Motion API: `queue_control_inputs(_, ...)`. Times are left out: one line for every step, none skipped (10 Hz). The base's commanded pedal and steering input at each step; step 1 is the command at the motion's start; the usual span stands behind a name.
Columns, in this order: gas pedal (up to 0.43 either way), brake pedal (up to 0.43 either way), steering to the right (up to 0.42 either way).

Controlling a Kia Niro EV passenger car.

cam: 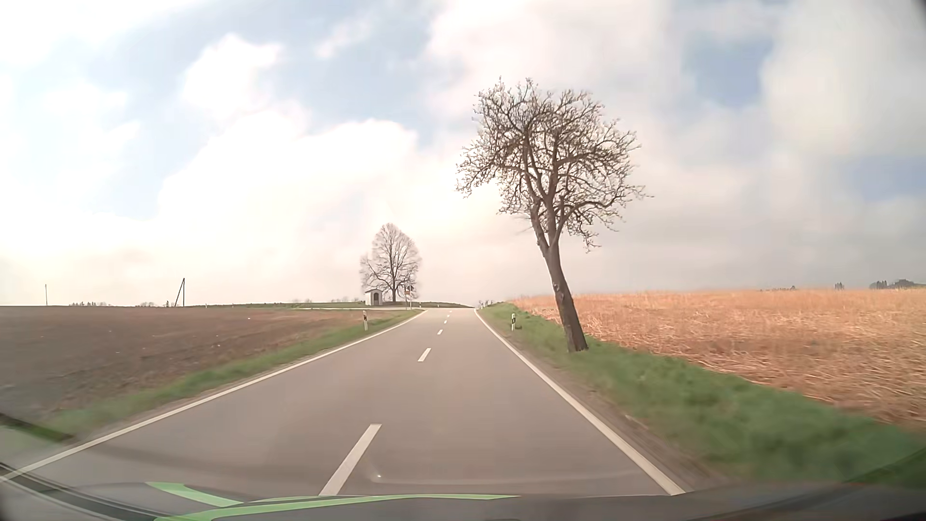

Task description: Follow the waypoints while adhering to traffic rules and regulations

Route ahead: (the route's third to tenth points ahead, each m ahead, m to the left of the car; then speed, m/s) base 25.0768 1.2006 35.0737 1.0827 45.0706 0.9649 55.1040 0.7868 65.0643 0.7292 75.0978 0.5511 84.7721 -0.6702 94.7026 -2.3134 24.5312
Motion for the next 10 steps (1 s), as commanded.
queue_control_inputs(0.000,0.000,0.002)
queue_control_inputs(0.000,0.000,0.001)
queue_control_inputs(0.000,0.000,0.001)
queue_control_inputs(0.000,0.000,0.000)
queue_control_inputs(0.000,0.000,0.000)
queue_control_inputs(0.000,0.000,0.000)
queue_control_inputs(0.000,0.000,0.000)
queue_control_inputs(0.000,0.000,0.000)
queue_control_inputs(0.000,0.000,0.000)
queue_control_inputs(0.000,0.000,0.000)
